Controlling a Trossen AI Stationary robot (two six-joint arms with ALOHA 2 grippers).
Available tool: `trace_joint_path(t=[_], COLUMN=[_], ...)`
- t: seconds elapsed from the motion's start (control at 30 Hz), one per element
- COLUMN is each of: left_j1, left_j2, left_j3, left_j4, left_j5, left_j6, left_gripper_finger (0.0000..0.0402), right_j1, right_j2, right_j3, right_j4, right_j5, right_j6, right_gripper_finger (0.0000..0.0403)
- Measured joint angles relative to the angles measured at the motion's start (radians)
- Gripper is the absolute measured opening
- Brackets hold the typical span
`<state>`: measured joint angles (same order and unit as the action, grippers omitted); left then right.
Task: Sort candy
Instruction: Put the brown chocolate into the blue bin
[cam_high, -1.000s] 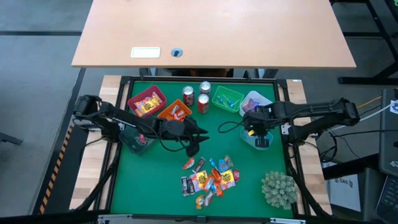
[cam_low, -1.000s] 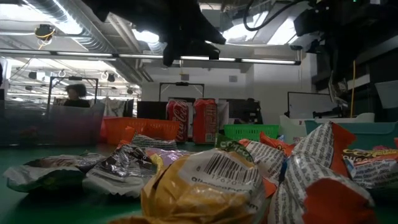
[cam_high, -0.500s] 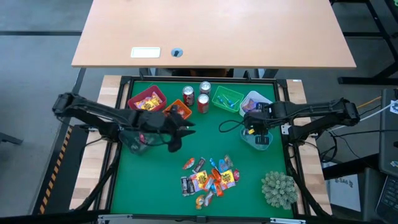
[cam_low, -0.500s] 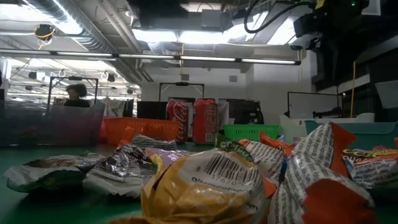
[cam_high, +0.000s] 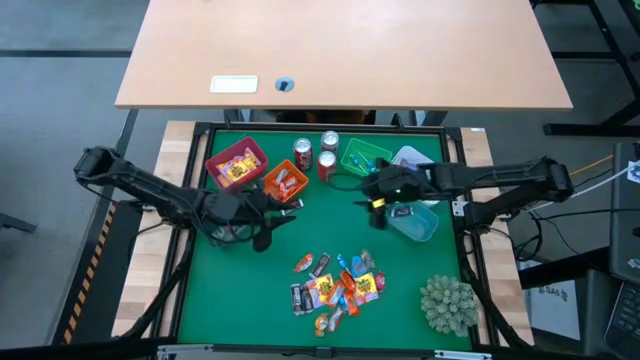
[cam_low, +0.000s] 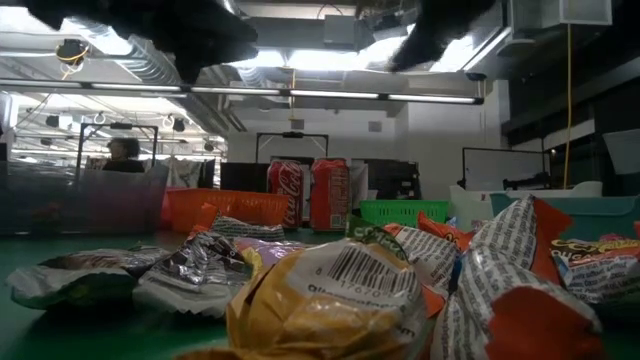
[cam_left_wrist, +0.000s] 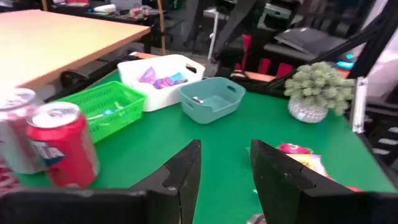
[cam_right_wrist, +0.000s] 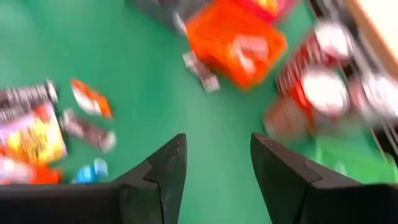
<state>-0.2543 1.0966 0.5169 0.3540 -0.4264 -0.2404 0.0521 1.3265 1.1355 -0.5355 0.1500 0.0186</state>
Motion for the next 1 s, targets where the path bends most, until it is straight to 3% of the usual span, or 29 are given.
trace_joint_path(t=[0.3, 0.53, 1.0], left_j1=[0.000, 0.000, 0.000], left_j2=[0.000, 0.000, 0.000], left_j3=[-0.035, -0.035, -0.035], left_j4=[0.053, 0.051, 0.051], left_j5=[0.006, 0.006, 0.005], left_j6=[-0.012, -0.012, -0.012], left_gripper_finger=[0.0128, 0.0128, 0.0128], right_j1=[0.000, -0.002, -0.076], right_j2=[0.236, 0.438, 0.682], right_j3=[0.000, -0.001, -0.002], right_j4=[0.449, 0.724, 0.851], right_j5=[-0.035, -0.030, -0.029], right_j6=[-0.127, -0.139, -0.070], right_gripper_finger=[0.0177, 0.0177, 0.0177])
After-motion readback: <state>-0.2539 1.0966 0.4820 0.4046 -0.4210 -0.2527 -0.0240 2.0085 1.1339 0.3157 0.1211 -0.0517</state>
